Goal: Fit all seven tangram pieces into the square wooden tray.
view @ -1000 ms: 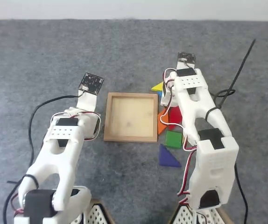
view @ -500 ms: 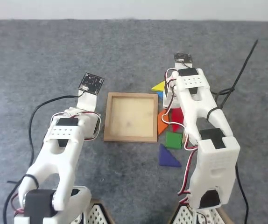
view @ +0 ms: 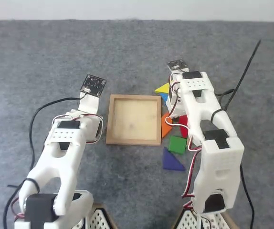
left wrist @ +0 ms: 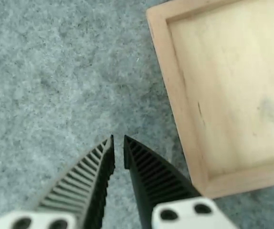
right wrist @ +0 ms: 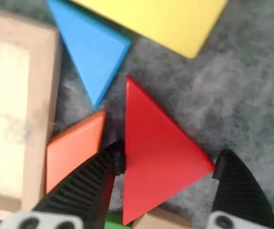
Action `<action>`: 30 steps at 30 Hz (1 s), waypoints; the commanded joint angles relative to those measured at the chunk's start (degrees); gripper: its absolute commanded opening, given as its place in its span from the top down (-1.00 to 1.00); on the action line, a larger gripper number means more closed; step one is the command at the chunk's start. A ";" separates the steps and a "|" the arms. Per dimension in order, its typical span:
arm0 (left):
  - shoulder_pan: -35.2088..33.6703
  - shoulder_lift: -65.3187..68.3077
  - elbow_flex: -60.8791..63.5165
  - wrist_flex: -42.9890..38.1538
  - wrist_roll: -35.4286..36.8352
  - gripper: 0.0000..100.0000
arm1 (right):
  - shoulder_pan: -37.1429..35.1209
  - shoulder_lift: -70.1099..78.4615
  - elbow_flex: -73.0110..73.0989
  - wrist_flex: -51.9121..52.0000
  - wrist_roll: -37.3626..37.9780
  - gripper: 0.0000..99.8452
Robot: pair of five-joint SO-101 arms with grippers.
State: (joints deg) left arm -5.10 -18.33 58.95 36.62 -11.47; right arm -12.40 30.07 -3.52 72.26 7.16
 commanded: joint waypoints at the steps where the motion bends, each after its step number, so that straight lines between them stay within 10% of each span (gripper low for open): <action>1: -0.26 -2.73 -1.27 0.35 -0.44 0.92 | 1.80 -1.71 -0.18 1.10 6.24 0.42; 30: -0.18 -2.73 -1.27 0.35 -0.44 0.92 | 2.07 1.01 -0.88 6.20 24.18 0.43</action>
State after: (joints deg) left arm -5.10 -18.33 58.95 36.62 -11.47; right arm -11.08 30.86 -3.69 77.27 30.29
